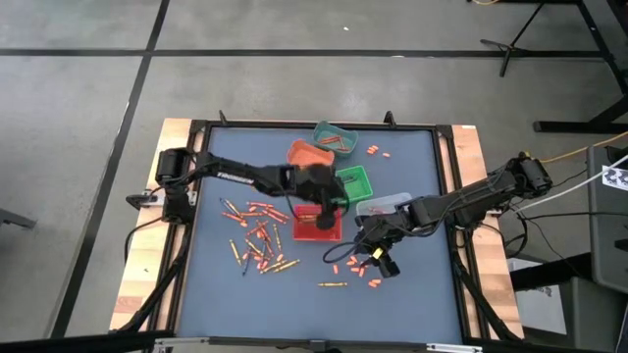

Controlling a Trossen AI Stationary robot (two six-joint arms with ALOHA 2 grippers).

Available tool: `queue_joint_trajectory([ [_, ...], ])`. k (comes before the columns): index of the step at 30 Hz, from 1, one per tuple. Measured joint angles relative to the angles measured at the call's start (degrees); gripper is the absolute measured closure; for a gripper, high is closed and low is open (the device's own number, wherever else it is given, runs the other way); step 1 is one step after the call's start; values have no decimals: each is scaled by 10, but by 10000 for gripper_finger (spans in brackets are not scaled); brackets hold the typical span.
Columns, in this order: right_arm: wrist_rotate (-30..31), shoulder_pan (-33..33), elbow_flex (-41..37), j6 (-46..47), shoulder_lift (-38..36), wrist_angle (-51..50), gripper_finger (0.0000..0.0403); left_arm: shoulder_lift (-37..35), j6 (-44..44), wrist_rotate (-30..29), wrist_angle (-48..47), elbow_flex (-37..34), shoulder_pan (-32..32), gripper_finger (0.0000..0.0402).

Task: Sort crayons
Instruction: Put the yellow crayon into the red bin

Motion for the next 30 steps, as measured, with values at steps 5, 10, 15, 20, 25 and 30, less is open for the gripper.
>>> queue_joint_trajectory([
  [5, 11, 0, 0, -1, 0, -21, 223, 0, -50, 0, -56, 0, -65, 311],
  [10, 69, 0, 0, -1, 0, -35, 223, 0, -77, -4, -64, 0, -124, 311],
  [15, 129, 0, 0, -1, 0, -39, 223, 0, -122, -17, -64, 0, -173, 311],
  [20, 152, 0, 0, -3, 0, -39, 223, 12, -166, -72, -60, 0, -224, 311],
  [25, 154, -1, 0, -31, 0, -40, 223, 38, -179, -126, -37, 0, -267, 311],
  [30, 160, -1, -1, -32, 0, -41, 223, 64, -181, -155, -22, 0, -290, 311],
])
